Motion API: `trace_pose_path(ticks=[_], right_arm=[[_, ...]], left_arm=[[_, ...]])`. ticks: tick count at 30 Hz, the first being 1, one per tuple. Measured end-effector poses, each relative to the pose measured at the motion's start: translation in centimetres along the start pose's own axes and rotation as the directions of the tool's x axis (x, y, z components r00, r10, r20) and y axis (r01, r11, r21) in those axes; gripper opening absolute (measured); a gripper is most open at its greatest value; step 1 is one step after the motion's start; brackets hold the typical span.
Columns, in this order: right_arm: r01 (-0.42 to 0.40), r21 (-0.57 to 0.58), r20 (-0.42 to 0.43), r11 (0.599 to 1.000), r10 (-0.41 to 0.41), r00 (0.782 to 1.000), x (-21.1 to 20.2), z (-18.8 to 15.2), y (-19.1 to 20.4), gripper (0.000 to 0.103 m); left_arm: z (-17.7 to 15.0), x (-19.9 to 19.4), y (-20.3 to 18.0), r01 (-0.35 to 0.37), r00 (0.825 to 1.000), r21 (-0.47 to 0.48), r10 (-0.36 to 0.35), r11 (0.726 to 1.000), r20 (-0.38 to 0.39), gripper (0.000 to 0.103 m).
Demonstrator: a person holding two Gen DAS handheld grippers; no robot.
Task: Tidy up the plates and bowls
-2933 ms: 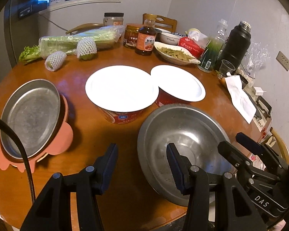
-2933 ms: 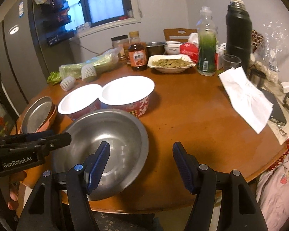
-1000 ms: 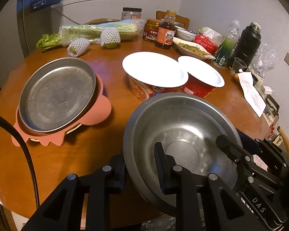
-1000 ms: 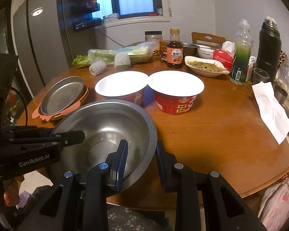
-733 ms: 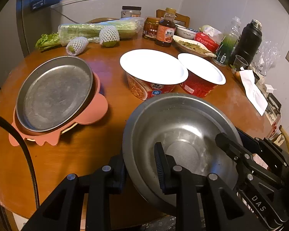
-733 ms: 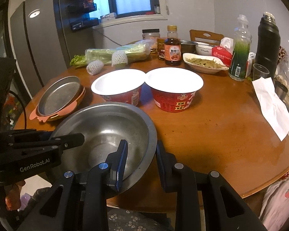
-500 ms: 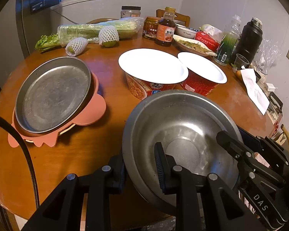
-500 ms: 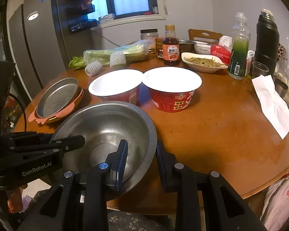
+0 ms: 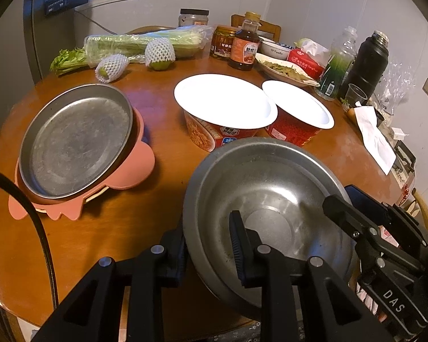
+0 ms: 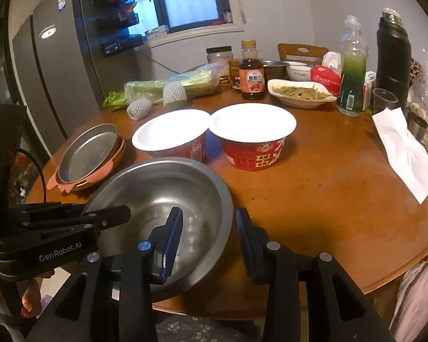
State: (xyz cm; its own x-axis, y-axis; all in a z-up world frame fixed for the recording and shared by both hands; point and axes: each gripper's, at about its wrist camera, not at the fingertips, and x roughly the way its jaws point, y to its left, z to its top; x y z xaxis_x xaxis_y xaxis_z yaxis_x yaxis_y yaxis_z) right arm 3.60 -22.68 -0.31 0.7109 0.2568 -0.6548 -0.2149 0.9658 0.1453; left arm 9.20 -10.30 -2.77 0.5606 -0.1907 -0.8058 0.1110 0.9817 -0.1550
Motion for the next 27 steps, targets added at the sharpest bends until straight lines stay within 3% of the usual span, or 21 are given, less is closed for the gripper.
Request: trace_pose_path(ticks=[6, 15, 27], right_arm=[[0.013, 0.024, 0.024, 1.0, -0.014, 1.0, -0.6, 0.4, -0.6, 0.047], [-0.021, 0.073, 0.052, 0.997, 0.017, 0.999, -1.6, 1.3, -1.0, 0.049], [-0.03, 0.04, 0.052, 0.999, 0.028, 0.998, -1.3, 2.6, 1.2, 0.05]], left_arm=[[0.3, -0.9, 0.4, 0.006, 0.999, -0.016, -0.006, 1.0, 0.032, 0.038], [0.8, -2.3, 1.2, 0.018, 0.997, -0.028, -0.016, 0.999, 0.081, 0.04], [3.2, -3.5, 3.3, 0.044, 0.99, -0.055, -0.036, 0.998, 0.139, 0.04]])
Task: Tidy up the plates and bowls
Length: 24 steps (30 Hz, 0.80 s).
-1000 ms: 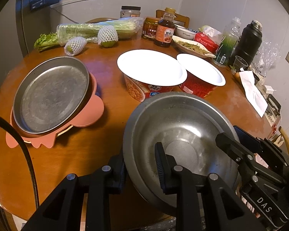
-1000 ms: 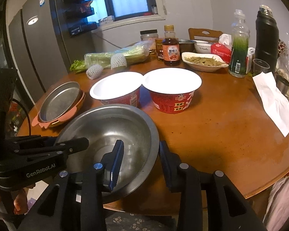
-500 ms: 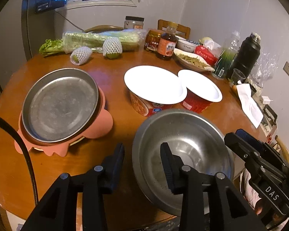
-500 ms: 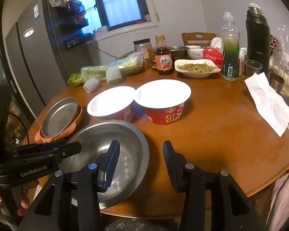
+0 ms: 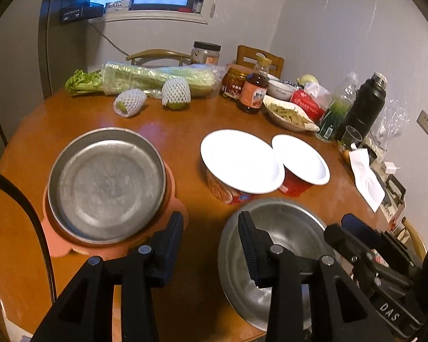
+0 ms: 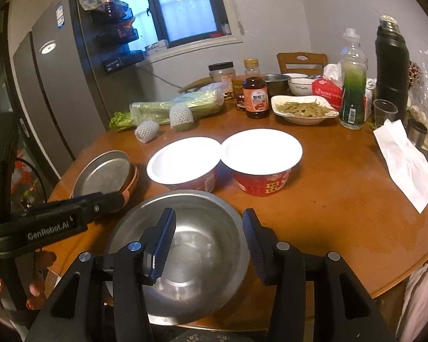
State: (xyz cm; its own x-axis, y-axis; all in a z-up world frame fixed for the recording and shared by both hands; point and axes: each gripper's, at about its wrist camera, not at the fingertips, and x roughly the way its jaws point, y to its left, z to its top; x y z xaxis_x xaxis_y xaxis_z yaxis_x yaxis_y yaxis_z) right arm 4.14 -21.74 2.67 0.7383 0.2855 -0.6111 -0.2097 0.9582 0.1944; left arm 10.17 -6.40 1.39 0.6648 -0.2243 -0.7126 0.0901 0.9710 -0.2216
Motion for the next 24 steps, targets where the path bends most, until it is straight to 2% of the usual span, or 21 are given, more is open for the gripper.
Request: trace_pose_path(ticks=[6, 12, 24], right_arm=[[0.009, 0.007, -0.001, 1.0, -0.009, 1.0, 0.9, 1.4, 0.5, 0.05], [-0.016, 0.046, -0.015, 0.999, 0.017, 1.0, 2.3, 3.1, 0.4, 0.05], [-0.027, 0.062, -0.091, 0.998, 0.033, 0.995, 6.5, 4.2, 1.0, 0.05]], left_arm=[[2.1, 0.6, 1.2, 0.005, 1.0, 0.006, -0.005, 1.0, 0.014, 0.04], [3.9, 1.6, 1.6, 0.019, 1.0, 0.017, -0.019, 1.0, 0.017, 0.04], [6.3, 5.2, 0.9, 0.039, 0.999, 0.047, -0.039, 0.998, -0.009, 0.04]])
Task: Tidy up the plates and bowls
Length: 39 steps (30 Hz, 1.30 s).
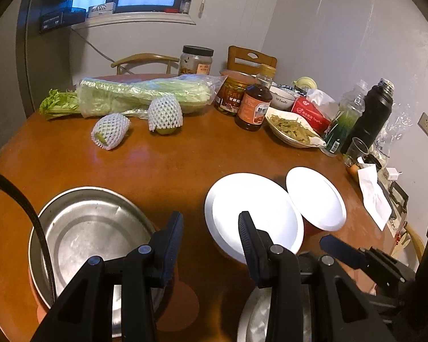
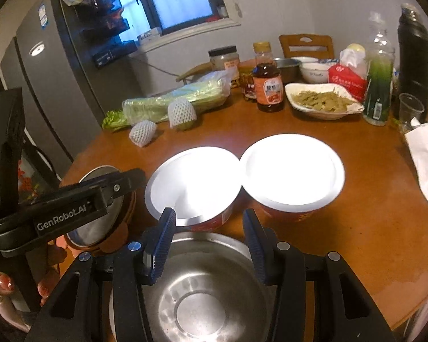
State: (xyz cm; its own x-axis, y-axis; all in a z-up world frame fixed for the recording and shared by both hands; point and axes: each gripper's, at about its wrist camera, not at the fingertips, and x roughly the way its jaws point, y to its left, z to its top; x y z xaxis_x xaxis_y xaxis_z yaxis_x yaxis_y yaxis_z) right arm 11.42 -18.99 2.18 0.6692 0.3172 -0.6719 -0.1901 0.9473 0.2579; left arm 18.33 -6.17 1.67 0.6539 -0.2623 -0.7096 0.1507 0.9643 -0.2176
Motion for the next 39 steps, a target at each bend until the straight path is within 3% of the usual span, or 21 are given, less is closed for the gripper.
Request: trace_pose_path(ticks=[14, 25, 31, 39], right_arm=[[0.004, -0.026, -0.05, 1.0, -0.005, 0.999, 3.0, 0.7, 0.3, 0.05], [-0.001, -0.05, -0.056, 0.999, -0.002, 0.998, 3.4, 1.0, 0.4, 0.046], [0.005, -0.058, -0.05, 0.998, -0.008, 0.999, 3.4, 1.0, 0.5, 0.044], [0.02, -0.072, -0.036, 0.997, -0.022, 0.999, 3.1, 1.0, 0.8, 0.044]], left_arm=[[0.8, 3.2, -0.2, -0.015, 0.999, 0.029, 0.016, 0.999, -0.048, 0.04], [0.7, 4.4, -0.4, 0.03, 0.997, 0.018, -0.029, 0.999, -0.07, 0.038], [0.6, 4.6, -0.4, 0.025, 0.998, 0.01, -0.024, 1.0, -0.064, 0.031], [0.4, 4.0, -0.2, 0.023, 0.999, -0.002, -0.023, 1.0, -0.048, 0.031]])
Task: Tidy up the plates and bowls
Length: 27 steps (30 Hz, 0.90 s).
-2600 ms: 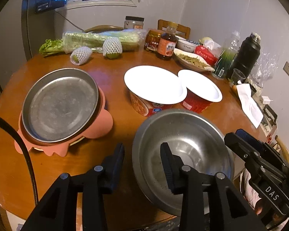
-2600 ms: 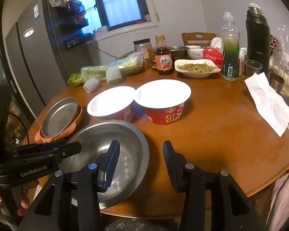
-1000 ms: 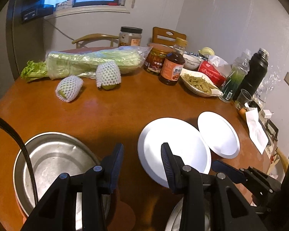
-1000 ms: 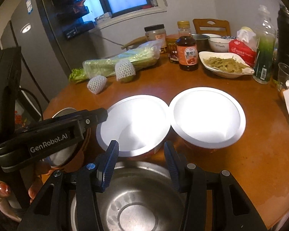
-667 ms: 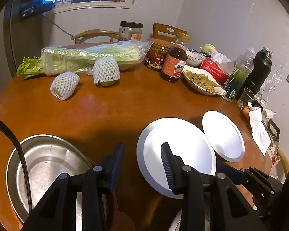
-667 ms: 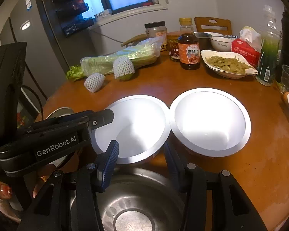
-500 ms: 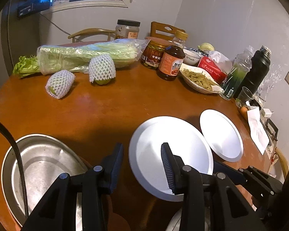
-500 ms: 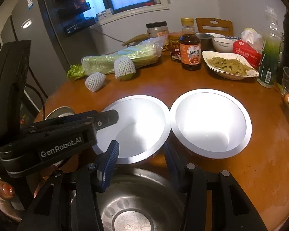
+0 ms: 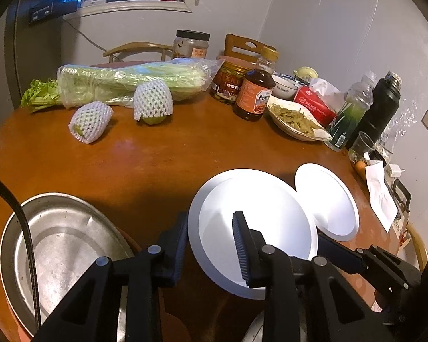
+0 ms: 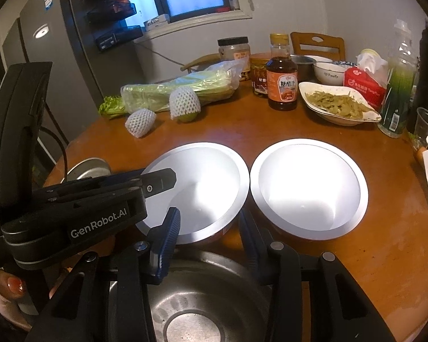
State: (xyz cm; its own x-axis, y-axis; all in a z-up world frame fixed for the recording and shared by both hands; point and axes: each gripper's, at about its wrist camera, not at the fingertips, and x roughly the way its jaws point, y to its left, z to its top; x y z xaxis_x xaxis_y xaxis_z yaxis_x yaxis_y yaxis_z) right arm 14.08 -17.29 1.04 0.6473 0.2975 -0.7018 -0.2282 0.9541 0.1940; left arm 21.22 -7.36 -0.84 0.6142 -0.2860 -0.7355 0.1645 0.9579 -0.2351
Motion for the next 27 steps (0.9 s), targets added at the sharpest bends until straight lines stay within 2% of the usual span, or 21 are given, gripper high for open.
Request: trace_pose_path(ticks=[27], right_arm=[[0.003, -0.052, 0.083, 0.999, 0.001, 0.997, -3.6, -0.1, 1.9, 0.044]], left_arm=[[-0.2, -4.9, -0.5, 0.014, 0.996, -0.008, -0.013, 1.0, 0.089, 0.031]])
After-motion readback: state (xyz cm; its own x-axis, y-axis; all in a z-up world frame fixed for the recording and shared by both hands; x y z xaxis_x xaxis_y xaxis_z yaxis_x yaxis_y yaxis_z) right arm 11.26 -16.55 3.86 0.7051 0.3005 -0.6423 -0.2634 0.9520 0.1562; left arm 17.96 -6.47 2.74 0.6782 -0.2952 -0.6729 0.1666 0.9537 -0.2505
